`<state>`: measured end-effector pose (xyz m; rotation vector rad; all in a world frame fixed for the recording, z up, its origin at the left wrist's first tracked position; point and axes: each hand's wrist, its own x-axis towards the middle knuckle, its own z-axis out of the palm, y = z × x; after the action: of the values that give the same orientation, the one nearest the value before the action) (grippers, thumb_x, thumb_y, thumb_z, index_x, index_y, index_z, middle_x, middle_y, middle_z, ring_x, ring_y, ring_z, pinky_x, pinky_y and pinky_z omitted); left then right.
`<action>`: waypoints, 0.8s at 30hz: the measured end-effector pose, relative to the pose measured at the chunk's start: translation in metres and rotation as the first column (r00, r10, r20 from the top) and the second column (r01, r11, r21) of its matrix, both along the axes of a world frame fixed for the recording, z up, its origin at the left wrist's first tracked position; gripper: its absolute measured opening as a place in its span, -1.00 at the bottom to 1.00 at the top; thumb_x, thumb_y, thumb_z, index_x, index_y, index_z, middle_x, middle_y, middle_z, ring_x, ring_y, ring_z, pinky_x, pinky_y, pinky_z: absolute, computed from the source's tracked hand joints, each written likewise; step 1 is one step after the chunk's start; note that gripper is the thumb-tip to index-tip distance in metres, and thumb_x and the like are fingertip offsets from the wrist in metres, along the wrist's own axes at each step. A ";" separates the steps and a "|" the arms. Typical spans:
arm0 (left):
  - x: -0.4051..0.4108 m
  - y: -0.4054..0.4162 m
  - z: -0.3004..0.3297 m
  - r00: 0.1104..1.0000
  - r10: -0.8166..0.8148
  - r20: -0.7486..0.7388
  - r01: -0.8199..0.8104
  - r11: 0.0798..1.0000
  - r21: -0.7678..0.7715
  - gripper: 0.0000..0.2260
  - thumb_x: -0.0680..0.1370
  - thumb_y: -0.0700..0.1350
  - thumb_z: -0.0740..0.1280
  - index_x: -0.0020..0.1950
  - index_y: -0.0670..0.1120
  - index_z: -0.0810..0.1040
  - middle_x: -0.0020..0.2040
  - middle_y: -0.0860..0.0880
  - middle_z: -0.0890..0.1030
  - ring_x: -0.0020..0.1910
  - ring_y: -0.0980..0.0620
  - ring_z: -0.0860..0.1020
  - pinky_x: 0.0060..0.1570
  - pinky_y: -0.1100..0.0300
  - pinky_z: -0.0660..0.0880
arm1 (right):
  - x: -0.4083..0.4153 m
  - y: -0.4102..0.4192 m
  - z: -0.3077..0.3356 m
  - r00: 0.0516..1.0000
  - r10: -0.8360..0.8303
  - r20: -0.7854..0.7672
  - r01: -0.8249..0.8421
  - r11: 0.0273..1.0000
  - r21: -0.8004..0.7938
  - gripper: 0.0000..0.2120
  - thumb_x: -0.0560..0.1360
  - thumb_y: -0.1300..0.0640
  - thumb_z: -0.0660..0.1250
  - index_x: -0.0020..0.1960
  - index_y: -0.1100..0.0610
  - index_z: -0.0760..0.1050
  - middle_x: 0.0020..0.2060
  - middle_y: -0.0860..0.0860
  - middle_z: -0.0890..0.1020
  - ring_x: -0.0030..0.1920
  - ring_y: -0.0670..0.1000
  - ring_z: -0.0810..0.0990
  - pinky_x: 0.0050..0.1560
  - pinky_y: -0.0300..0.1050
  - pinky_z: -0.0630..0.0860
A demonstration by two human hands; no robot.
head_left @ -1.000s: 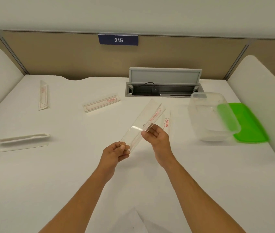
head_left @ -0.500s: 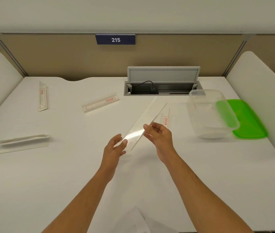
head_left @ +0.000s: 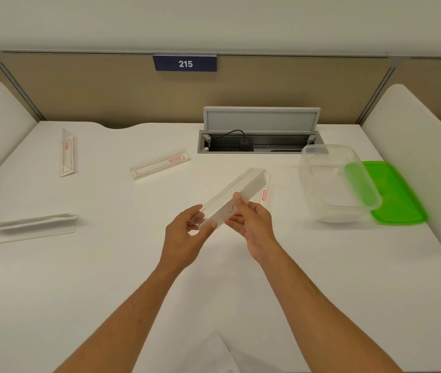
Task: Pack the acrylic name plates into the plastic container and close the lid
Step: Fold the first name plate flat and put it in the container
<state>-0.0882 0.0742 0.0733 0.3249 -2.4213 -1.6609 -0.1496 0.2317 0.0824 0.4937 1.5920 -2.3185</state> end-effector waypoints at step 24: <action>-0.026 -0.046 -0.003 0.916 -0.401 0.031 0.331 0.795 0.509 -0.66 0.45 0.03 0.43 0.14 -0.12 0.68 0.21 -0.06 0.65 0.09 0.00 0.61 -0.01 0.21 0.54 | -0.007 0.093 0.010 0.880 0.356 -0.314 -0.254 0.912 0.322 -0.55 0.43 0.08 0.51 0.26 0.09 0.47 0.16 -0.02 0.64 0.16 0.00 0.62 0.04 -0.24 0.54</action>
<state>-0.1146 0.0283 0.0706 0.0262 -2.2079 -2.5184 -0.1568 0.3251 0.0921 -0.1553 2.0051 -2.0388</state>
